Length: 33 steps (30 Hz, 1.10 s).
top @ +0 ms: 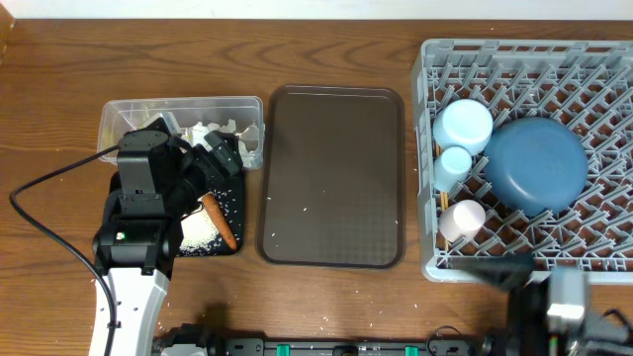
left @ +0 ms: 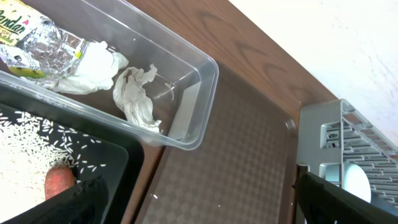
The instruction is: Sort waste into correct bins and load items into the dishwasher rack
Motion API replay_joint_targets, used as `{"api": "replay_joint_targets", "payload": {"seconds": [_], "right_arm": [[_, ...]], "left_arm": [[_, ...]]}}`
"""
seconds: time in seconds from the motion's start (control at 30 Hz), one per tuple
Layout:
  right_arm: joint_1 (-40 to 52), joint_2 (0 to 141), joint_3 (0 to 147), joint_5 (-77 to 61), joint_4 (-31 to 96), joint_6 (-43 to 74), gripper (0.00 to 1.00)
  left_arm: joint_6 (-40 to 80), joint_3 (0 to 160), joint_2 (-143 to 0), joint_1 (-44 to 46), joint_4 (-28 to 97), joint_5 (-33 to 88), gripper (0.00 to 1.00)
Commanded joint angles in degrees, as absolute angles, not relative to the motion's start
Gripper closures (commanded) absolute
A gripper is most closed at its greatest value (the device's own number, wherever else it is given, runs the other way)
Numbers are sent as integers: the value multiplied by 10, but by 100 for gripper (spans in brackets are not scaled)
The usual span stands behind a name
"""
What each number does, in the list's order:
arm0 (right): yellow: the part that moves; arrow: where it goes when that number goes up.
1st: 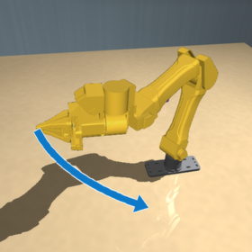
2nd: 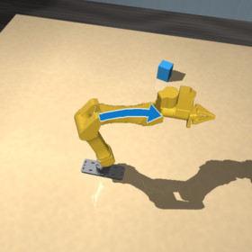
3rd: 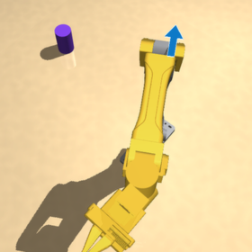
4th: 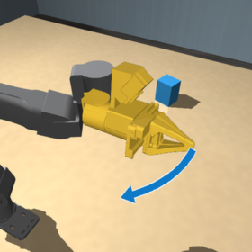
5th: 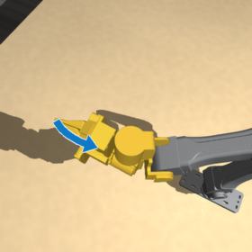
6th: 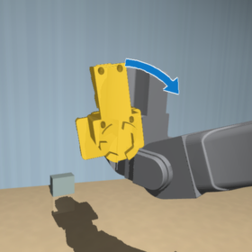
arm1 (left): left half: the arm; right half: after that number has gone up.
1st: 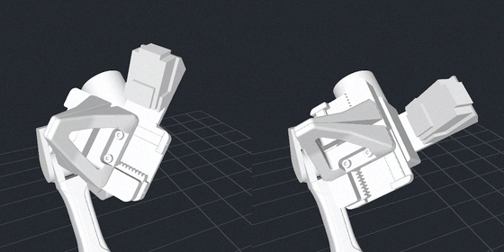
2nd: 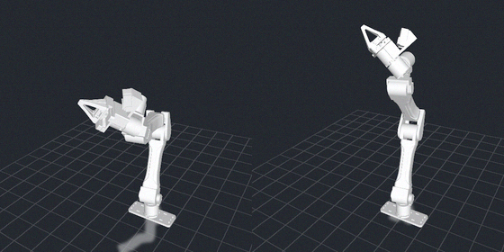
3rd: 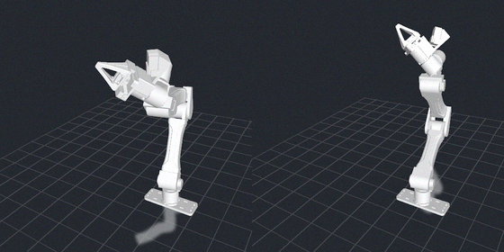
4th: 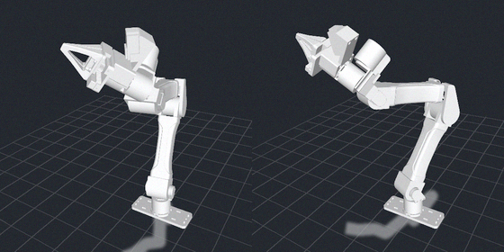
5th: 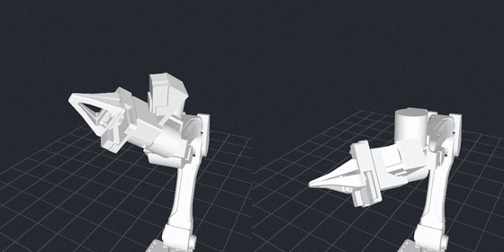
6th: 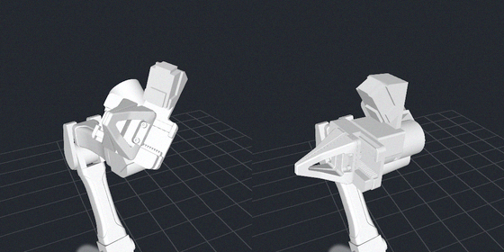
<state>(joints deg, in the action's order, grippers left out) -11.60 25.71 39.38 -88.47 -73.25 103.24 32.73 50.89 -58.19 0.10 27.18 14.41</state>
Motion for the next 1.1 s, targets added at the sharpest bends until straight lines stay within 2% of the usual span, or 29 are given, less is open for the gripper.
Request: {"api": "replay_joint_targets", "payload": {"seconds": [0.0,0.53,1.07], "right_arm": [[-66,215,337,-889,-734,1037,1],[-41,101,67,-889,-733,1036,1],[-4,53,30,-889,-733,1037,1]], "left_arm": [[317,509,-584,-1,274,141,2],[317,509,-584,-1,274,140,2],[317,509,-584,-1,274,140,2]]}}
